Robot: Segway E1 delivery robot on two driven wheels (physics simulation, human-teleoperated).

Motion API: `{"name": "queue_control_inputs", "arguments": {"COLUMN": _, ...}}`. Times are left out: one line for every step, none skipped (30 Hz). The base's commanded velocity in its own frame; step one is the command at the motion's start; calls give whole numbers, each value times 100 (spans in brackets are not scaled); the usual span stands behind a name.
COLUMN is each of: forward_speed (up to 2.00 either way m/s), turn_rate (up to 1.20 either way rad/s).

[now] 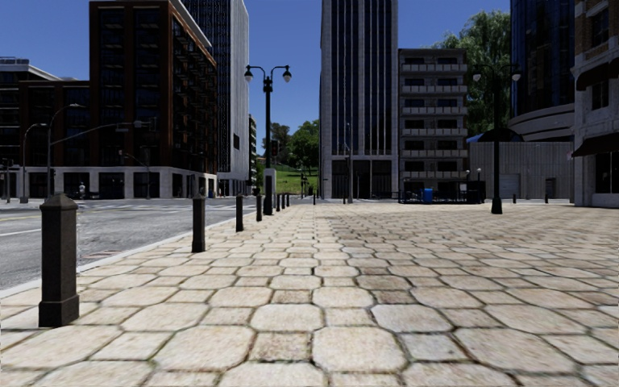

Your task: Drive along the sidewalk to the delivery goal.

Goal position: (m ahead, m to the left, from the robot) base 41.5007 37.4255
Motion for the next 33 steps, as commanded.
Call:
{"name": "queue_control_inputs", "arguments": {"forward_speed": 200, "turn_rate": -4}}
{"name": "queue_control_inputs", "arguments": {"forward_speed": 200, "turn_rate": -4}}
{"name": "queue_control_inputs", "arguments": {"forward_speed": 200, "turn_rate": -4}}
{"name": "queue_control_inputs", "arguments": {"forward_speed": 200, "turn_rate": -4}}
{"name": "queue_control_inputs", "arguments": {"forward_speed": 200, "turn_rate": -4}}
{"name": "queue_control_inputs", "arguments": {"forward_speed": 200, "turn_rate": -4}}
{"name": "queue_control_inputs", "arguments": {"forward_speed": 200, "turn_rate": -4}}
{"name": "queue_control_inputs", "arguments": {"forward_speed": 200, "turn_rate": -4}}
{"name": "queue_control_inputs", "arguments": {"forward_speed": 200, "turn_rate": -4}}
{"name": "queue_control_inputs", "arguments": {"forward_speed": 200, "turn_rate": -5}}
{"name": "queue_control_inputs", "arguments": {"forward_speed": 200, "turn_rate": -9}}
{"name": "queue_control_inputs", "arguments": {"forward_speed": 200, "turn_rate": -16}}
{"name": "queue_control_inputs", "arguments": {"forward_speed": 200, "turn_rate": -16}}
{"name": "queue_control_inputs", "arguments": {"forward_speed": 200, "turn_rate": -20}}
{"name": "queue_control_inputs", "arguments": {"forward_speed": 200, "turn_rate": -21}}
{"name": "queue_control_inputs", "arguments": {"forward_speed": 200, "turn_rate": -21}}
{"name": "queue_control_inputs", "arguments": {"forward_speed": 200, "turn_rate": -21}}
{"name": "queue_control_inputs", "arguments": {"forward_speed": 200, "turn_rate": -21}}
{"name": "queue_control_inputs", "arguments": {"forward_speed": 200, "turn_rate": -21}}
{"name": "queue_control_inputs", "arguments": {"forward_speed": 200, "turn_rate": -10}}
{"name": "queue_control_inputs", "arguments": {"forward_speed": 200, "turn_rate": 0}}
{"name": "queue_control_inputs", "arguments": {"forward_speed": 200, "turn_rate": 0}}
{"name": "queue_control_inputs", "arguments": {"forward_speed": 200, "turn_rate": 0}}
{"name": "queue_control_inputs", "arguments": {"forward_speed": 200, "turn_rate": 0}}
{"name": "queue_control_inputs", "arguments": {"forward_speed": 200, "turn_rate": 0}}
{"name": "queue_control_inputs", "arguments": {"forward_speed": 200, "turn_rate": 0}}
{"name": "queue_control_inputs", "arguments": {"forward_speed": 200, "turn_rate": 0}}
{"name": "queue_control_inputs", "arguments": {"forward_speed": 200, "turn_rate": 0}}
{"name": "queue_control_inputs", "arguments": {"forward_speed": 200, "turn_rate": 0}}
{"name": "queue_control_inputs", "arguments": {"forward_speed": 200, "turn_rate": 0}}
{"name": "queue_control_inputs", "arguments": {"forward_speed": 200, "turn_rate": 0}}
{"name": "queue_control_inputs", "arguments": {"forward_speed": 200, "turn_rate": 0}}
{"name": "queue_control_inputs", "arguments": {"forward_speed": 200, "turn_rate": 0}}
